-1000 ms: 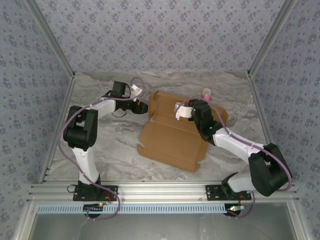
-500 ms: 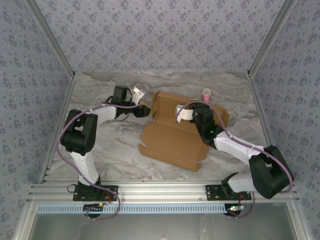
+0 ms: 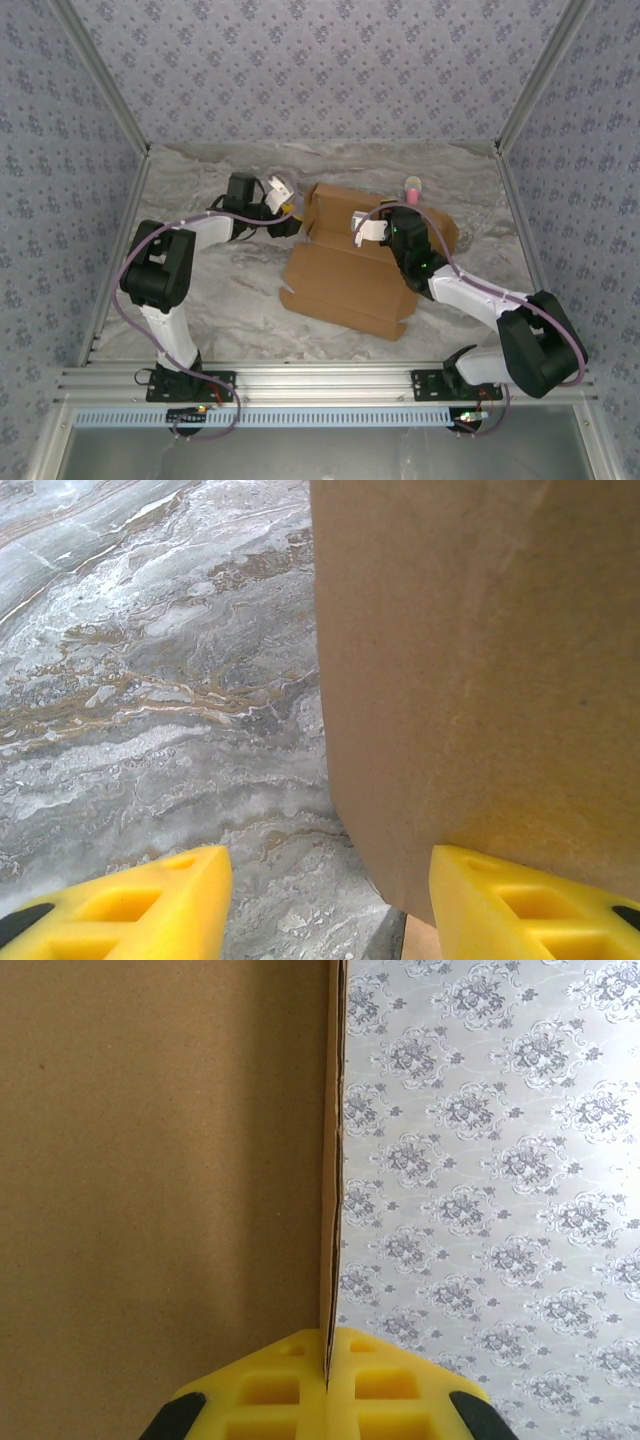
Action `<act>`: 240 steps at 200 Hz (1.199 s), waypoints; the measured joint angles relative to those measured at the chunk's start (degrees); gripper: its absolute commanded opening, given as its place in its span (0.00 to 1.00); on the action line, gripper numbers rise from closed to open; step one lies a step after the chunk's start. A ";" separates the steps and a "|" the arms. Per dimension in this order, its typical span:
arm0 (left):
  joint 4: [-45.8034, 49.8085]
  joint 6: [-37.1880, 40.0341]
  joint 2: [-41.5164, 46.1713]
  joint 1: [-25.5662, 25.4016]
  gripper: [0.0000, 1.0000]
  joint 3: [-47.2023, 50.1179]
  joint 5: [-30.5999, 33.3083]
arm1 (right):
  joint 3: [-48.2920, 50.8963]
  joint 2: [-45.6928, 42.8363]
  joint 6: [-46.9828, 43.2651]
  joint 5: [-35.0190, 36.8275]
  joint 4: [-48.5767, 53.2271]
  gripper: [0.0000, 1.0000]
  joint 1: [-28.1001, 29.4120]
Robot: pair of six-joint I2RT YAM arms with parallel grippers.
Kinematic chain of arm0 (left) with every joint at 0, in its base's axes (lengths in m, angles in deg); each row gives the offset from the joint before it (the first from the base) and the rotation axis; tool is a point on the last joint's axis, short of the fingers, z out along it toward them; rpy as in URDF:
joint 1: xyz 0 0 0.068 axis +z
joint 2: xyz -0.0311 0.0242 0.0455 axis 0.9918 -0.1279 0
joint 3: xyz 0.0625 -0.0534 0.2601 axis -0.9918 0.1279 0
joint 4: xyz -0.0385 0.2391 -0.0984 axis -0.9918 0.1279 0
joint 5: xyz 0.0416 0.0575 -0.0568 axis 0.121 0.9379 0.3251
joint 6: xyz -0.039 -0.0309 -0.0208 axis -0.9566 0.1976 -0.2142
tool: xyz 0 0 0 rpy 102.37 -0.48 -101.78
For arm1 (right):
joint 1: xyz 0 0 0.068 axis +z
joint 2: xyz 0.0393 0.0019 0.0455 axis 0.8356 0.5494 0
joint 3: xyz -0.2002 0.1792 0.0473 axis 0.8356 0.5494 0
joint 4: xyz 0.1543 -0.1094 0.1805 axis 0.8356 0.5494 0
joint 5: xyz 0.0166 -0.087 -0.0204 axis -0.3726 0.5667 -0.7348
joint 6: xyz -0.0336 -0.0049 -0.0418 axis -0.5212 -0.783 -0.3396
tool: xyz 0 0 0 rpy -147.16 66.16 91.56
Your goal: Fold the paper box
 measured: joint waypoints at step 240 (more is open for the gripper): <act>18.12 12.17 -3.56 -3.78 0.61 -15.17 -0.59 | -0.09 -0.61 1.73 -1.55 3.43 0.00 -0.79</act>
